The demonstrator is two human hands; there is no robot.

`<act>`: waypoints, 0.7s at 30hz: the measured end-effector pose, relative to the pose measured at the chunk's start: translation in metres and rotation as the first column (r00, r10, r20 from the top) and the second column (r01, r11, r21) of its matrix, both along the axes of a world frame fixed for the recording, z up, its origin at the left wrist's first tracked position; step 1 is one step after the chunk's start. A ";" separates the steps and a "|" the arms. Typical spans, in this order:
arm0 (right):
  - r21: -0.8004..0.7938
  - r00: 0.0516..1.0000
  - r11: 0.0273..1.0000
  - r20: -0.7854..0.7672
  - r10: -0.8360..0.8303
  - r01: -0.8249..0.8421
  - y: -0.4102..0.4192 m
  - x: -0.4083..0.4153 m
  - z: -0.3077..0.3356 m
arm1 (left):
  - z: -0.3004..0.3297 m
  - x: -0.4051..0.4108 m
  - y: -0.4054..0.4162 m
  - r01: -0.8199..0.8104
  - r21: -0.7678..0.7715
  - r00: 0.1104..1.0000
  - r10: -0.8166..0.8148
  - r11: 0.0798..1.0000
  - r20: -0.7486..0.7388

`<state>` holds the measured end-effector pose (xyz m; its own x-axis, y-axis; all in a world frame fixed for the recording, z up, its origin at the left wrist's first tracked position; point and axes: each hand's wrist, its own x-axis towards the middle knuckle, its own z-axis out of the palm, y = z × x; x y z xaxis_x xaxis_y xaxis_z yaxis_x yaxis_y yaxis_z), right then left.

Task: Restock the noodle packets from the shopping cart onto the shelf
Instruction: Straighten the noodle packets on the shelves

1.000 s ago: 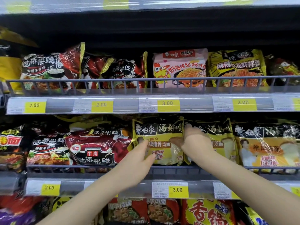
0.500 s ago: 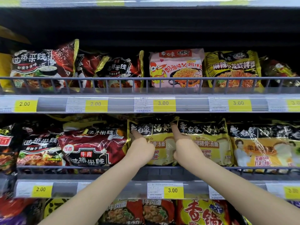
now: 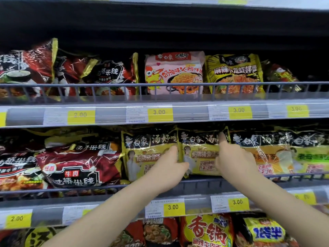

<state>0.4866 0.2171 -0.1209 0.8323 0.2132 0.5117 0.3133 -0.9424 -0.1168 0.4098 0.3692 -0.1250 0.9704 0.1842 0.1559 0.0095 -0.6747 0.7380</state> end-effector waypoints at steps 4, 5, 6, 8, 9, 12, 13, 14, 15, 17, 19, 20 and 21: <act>0.011 0.993 1.000 -0.112 -0.023 0.025 -0.014 0.013 -0.011 | 0.000 0.029 -0.014 0.066 -0.125 0.995 -0.075 0.990 -0.070; 0.031 0.991 0.999 -0.131 -0.012 0.016 -0.015 0.017 -0.014 | 0.000 0.032 -0.016 0.067 -0.136 0.993 -0.080 0.988 -0.086; 0.052 0.989 0.999 -0.148 -0.005 0.012 -0.015 0.021 -0.017 | 0.000 0.035 -0.018 0.067 -0.136 0.993 -0.080 0.988 -0.090; 0.082 0.982 0.997 -0.189 0.009 0.006 -0.013 0.030 -0.021 | -0.002 0.040 -0.018 0.057 -0.127 0.993 -0.070 0.990 -0.098; 0.092 0.977 0.996 -0.211 0.013 0.006 -0.012 0.033 -0.023 | -0.003 0.042 -0.018 0.053 -0.122 0.993 -0.066 0.991 -0.102; 0.074 0.964 0.997 -0.266 0.019 0.001 -0.008 0.039 -0.025 | -0.005 0.047 -0.018 0.044 -0.086 0.993 -0.053 0.995 -0.103; 0.061 0.964 0.998 -0.265 0.024 -0.008 -0.006 0.041 -0.025 | -0.006 0.049 -0.019 0.044 -0.078 0.993 -0.052 0.996 -0.104; 0.056 0.966 0.998 -0.258 0.025 -0.011 -0.005 0.041 -0.026 | -0.007 0.050 -0.019 0.048 -0.065 0.993 -0.055 0.997 -0.102; 0.060 0.967 0.998 -0.255 0.029 -0.014 -0.004 0.041 -0.027 | -0.007 0.049 -0.020 0.055 -0.046 0.993 -0.060 0.997 -0.102; 0.081 0.964 0.996 -0.260 0.050 -0.030 -0.004 0.042 -0.029 | -0.008 0.047 -0.021 0.067 -0.002 0.993 -0.067 0.998 -0.099; 0.151 0.958 0.988 -0.274 0.084 -0.043 -0.010 0.044 -0.029 | -0.010 0.045 -0.018 0.080 0.024 0.993 -0.077 0.997 -0.093; 0.184 0.960 0.982 -0.266 0.089 -0.040 -0.014 0.045 -0.029 | -0.010 0.043 -0.018 0.093 0.021 0.992 -0.091 0.995 -0.086; 0.199 0.961 0.979 -0.260 0.091 -0.039 -0.018 0.045 -0.028 | -0.010 0.041 -0.018 0.107 0.026 0.991 -0.105 0.994 -0.080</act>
<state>0.5320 0.1988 -0.1489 0.9313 0.1922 0.3094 0.3062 -0.8732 -0.3793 0.4505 0.3517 -0.1354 0.9937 0.0760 0.0823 -0.0062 -0.6967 0.7173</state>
